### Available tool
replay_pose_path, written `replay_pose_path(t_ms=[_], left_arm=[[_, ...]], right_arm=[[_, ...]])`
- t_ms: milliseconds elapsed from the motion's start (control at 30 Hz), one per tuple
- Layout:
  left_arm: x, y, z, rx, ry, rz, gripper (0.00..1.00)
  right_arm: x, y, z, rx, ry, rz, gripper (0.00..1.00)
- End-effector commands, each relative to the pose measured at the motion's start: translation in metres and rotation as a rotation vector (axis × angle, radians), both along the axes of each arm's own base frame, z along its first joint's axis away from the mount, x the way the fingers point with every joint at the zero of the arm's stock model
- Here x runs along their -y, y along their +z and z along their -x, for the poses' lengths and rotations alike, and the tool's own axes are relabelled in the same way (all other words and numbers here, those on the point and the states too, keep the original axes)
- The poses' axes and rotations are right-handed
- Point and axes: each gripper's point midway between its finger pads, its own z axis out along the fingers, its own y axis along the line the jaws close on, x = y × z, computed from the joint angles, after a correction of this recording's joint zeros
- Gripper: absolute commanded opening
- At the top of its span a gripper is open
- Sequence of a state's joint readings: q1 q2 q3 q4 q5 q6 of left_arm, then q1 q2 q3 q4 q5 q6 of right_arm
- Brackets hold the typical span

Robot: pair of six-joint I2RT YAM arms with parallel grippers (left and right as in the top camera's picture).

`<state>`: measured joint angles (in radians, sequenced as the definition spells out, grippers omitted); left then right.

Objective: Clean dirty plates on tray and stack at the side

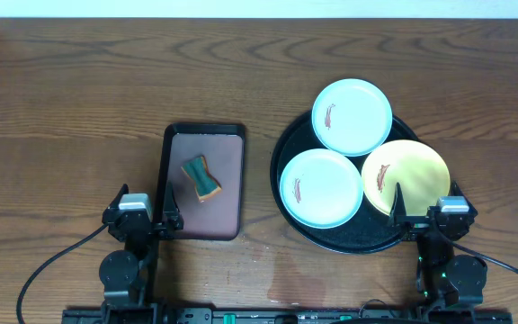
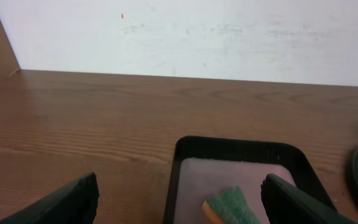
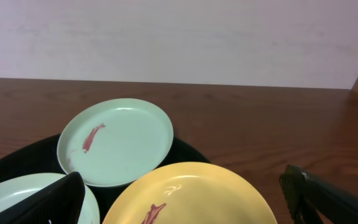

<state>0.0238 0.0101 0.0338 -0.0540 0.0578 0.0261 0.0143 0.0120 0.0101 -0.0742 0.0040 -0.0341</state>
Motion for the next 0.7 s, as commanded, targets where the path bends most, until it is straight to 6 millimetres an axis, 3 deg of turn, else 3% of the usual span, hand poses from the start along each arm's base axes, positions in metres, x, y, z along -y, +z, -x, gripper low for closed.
replay_pose_path(t_ms=[0, 300, 400, 500, 667], left_arm=[[0.003, -0.016, 0.0, -0.037, -0.016, 0.007, 0.84], [0.006, -0.013, -0.001, -0.022, -0.03, 0.024, 0.84], [0.044, -0.01, 0.004, -0.039, -0.225, 0.267, 0.84], [0.091, -0.004, 0.022, -0.136, -0.473, 0.59, 0.84], [0.103, 0.003, 0.029, -0.218, -0.517, 0.856, 0.84]], right_arm=[[0.002, -0.002, 0.0, -0.002, -0.009, 0.009, 0.99], [0.002, -0.002, 0.0, -0.002, -0.009, 0.009, 0.99], [0.002, -0.002, 0.0, -0.002, -0.009, 0.009, 0.99], [0.002, -0.002, 0.0, -0.002, -0.009, 0.009, 0.99], [0.002, -0.002, 0.0, -0.002, -0.009, 0.009, 0.99]])
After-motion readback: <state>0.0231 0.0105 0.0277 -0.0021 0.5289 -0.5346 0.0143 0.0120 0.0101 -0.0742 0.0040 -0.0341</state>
